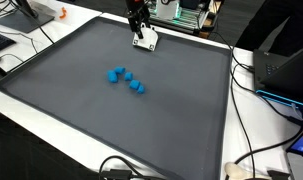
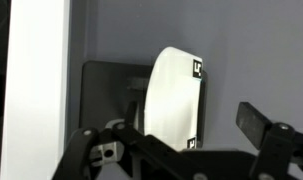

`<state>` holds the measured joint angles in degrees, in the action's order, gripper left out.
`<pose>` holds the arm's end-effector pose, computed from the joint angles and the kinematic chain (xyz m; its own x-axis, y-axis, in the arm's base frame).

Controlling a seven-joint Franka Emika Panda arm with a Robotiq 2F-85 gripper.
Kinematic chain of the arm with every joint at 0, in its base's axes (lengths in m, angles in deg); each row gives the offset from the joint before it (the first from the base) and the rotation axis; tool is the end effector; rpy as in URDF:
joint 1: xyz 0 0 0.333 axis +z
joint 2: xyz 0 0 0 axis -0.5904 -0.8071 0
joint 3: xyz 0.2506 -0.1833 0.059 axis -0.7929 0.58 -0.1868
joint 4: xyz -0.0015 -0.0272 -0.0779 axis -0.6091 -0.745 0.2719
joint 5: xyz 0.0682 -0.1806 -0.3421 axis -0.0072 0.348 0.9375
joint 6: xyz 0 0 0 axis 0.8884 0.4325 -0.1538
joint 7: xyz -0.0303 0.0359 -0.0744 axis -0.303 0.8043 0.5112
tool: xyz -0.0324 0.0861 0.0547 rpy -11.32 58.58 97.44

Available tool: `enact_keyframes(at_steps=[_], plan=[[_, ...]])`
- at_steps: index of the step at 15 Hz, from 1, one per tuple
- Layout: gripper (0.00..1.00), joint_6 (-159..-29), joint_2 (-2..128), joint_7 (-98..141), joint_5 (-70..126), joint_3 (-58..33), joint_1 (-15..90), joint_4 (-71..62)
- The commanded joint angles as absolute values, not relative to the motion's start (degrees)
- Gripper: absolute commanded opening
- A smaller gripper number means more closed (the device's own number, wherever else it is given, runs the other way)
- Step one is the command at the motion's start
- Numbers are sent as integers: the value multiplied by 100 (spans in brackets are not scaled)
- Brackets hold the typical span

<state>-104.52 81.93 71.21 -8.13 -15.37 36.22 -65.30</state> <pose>0.4024 -0.0103 0.2416 0.1166 -0.9417 -0.3156 -0.9931 -0.1154 -0.0225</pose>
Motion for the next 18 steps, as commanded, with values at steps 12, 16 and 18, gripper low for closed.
enact_keyframes(at_steps=[12, 16, 18], plan=[[100, -8235, 9299, 6928, 1276, -1661, 3475, -5500], [100, -7681, 8953, 6143, 1513, -1795, 3567, -4692], [100, -7511, 8761, 5725, 1574, -1868, 3622, -4343]])
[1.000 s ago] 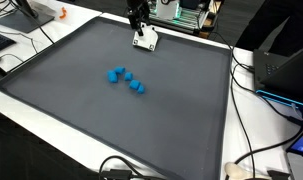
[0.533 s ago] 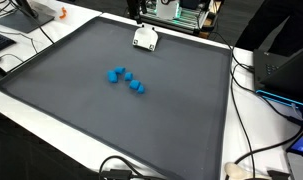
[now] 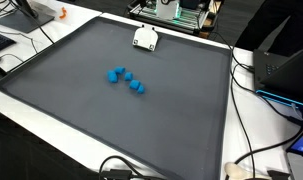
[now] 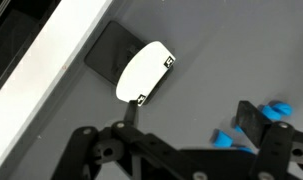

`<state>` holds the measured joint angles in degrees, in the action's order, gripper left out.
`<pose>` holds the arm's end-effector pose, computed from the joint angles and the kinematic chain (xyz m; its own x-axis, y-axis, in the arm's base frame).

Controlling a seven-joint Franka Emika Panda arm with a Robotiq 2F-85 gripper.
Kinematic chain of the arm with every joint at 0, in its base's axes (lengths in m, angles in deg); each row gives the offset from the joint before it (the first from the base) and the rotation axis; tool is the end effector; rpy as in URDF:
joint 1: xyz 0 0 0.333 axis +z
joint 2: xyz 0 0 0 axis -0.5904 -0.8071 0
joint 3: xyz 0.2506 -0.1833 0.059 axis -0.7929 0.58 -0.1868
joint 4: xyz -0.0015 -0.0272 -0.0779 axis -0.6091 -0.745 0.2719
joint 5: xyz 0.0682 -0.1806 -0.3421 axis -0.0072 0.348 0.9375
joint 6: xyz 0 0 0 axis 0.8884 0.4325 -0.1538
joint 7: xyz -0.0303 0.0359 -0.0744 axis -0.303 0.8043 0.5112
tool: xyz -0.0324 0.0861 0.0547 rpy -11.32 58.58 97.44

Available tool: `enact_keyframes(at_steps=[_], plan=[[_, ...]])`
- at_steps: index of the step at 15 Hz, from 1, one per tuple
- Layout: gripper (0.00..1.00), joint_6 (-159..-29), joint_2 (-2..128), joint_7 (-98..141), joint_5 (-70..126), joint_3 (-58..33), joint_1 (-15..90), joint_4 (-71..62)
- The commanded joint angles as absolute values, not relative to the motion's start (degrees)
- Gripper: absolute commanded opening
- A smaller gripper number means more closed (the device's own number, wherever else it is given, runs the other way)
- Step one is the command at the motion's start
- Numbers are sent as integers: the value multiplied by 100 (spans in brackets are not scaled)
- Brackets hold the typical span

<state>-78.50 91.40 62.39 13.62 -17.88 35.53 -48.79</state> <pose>0.4536 0.0196 0.3934 0.6303 -0.7530 -0.1890 -0.7705 -0.6366 -0.0335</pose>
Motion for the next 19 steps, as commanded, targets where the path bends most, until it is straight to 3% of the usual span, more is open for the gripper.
enact_keyframes(at_steps=[1, 13, 19], plan=[[100, -7464, 8654, 5501, 1600, -1902, 3651, -4178], [100, -7411, 7641, 2953, 2551, -2112, 4012, -2852], [100, -7487, 7764, 3229, 2314, -2054, 4000, -2996]])
